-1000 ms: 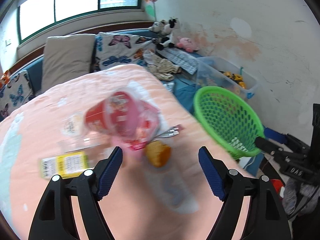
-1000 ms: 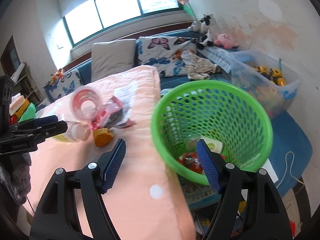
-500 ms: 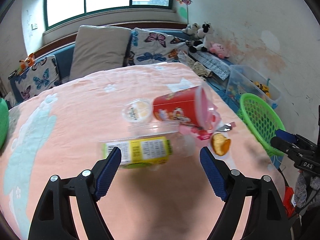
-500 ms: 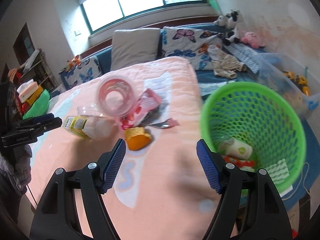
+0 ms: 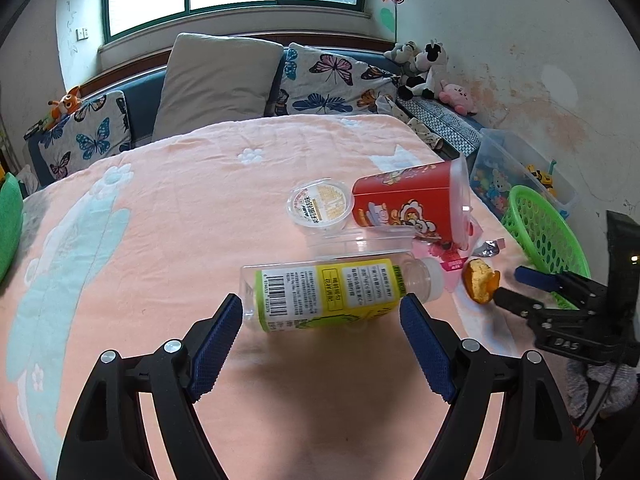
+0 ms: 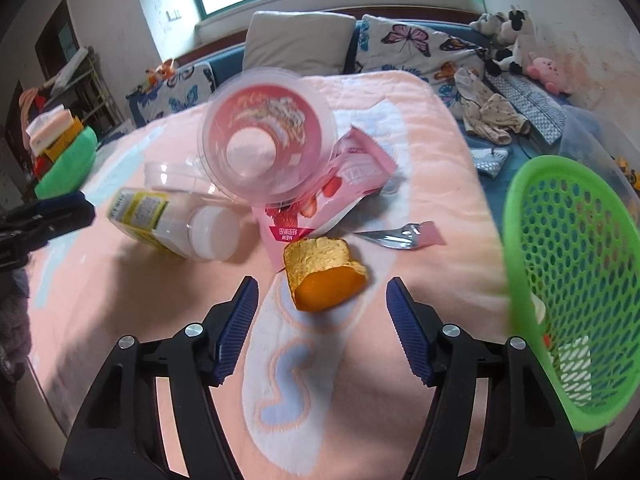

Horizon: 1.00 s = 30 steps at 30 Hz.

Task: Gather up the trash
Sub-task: 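Grasp the orange cake piece with the right gripper while the left gripper grasps the clear plastic cup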

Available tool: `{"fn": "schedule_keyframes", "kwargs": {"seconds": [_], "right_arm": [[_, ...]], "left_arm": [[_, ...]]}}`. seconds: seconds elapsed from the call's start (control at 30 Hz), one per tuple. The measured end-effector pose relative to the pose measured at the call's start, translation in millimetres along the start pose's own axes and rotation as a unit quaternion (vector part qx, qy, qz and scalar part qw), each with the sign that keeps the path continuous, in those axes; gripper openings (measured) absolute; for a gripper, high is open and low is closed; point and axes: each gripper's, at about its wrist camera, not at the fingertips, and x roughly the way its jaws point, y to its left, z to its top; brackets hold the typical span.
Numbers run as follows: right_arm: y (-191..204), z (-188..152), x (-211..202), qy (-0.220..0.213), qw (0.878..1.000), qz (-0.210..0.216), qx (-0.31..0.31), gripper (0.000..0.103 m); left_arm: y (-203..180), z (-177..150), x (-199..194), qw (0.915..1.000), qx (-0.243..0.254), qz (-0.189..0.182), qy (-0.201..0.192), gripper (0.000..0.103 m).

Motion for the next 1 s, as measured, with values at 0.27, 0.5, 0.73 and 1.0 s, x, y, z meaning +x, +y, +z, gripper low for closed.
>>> {"fn": "schedule_keyframes", "kwargs": {"seconds": [0.27, 0.5, 0.73, 1.0], "right_arm": [[2.6, 2.9, 26.6, 0.017, 1.000, -0.021, -0.014, 0.059], [4.5, 1.2, 31.3, 0.017, 0.999, -0.030, -0.027, 0.049], [-0.9, 2.1, 26.2, 0.011, 0.999, -0.025, -0.023, 0.046], [-4.9, -1.3, 19.4, 0.008, 1.000, -0.018, -0.014, 0.044]], "left_arm": [[-1.6, 11.6, 13.3, 0.9998, -0.005, -0.016, 0.005, 0.078], [-10.9, 28.8, 33.7, 0.9991, -0.014, -0.035, 0.018, 0.079], [-19.3, 39.2, 53.1, 0.9984, -0.015, -0.044, 0.032, 0.085], [-26.5, 46.1, 74.3, 0.9980, -0.001, -0.037, 0.051, 0.088]]}}
